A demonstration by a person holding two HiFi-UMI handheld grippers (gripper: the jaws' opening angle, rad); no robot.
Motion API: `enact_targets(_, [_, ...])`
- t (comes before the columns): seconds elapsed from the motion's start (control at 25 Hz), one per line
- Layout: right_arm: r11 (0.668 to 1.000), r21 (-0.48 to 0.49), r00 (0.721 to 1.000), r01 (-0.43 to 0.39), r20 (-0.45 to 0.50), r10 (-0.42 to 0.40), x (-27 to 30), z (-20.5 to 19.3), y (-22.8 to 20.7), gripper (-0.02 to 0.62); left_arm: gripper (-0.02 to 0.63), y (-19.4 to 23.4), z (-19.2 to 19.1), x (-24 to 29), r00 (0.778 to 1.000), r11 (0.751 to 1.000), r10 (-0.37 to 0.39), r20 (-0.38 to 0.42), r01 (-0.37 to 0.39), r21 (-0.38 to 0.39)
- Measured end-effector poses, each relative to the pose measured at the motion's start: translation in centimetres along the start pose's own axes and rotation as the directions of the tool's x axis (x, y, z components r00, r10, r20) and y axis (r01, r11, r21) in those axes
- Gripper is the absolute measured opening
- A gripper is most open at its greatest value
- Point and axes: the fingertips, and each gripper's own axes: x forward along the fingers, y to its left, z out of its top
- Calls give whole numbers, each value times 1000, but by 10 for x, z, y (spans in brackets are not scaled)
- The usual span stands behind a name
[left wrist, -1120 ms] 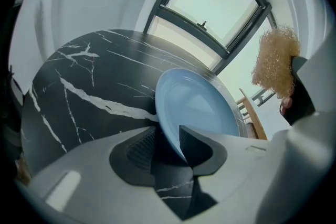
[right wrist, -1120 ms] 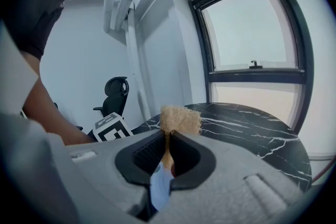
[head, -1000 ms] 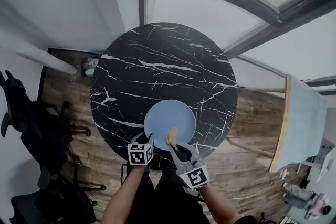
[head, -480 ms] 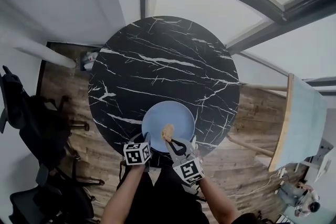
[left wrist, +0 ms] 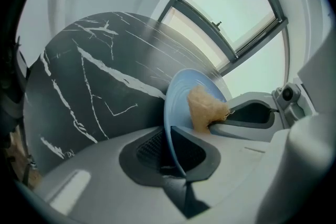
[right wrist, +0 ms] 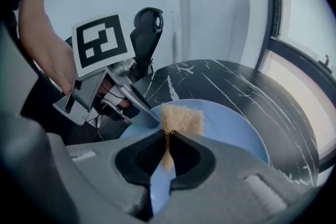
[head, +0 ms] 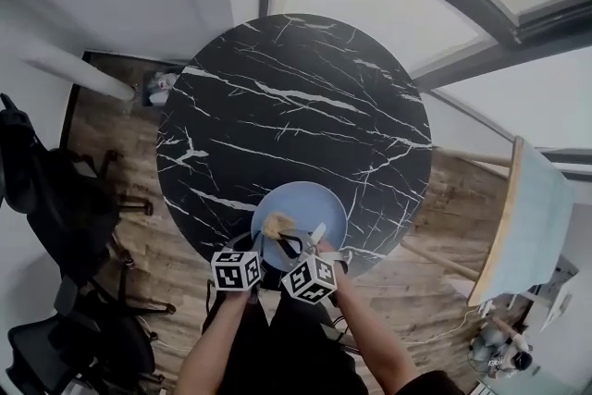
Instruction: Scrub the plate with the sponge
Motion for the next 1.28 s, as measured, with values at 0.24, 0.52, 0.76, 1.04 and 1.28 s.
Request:
enact_targets(0.24, [983,-136,992,-122,-53,116,23,13,11,26,31,-4,2,2,1000,999,-18,-6,19,27])
enact_targets(0.52, [970,-152,974,-188,-155,165,39,7,4,25,23,-5,4,2,1000,998,-22,-2,22,58])
enact_targets(0.76, [976,-111,972,-188,-164,169,47,11,-4,25,35,-6,1,5,1000,990,-10,-22,13,143])
enact_targets(1.04, [992,-69,986,-106,-136,96,48,16,-14,25,26,-5,2,4,999,997,-34,-28,36,72])
enact_targets(1.28, [999,-43,993,-27,-114,22,47,19,-38,25,26,-6,2,4,999,997,-36,-32,38,61])
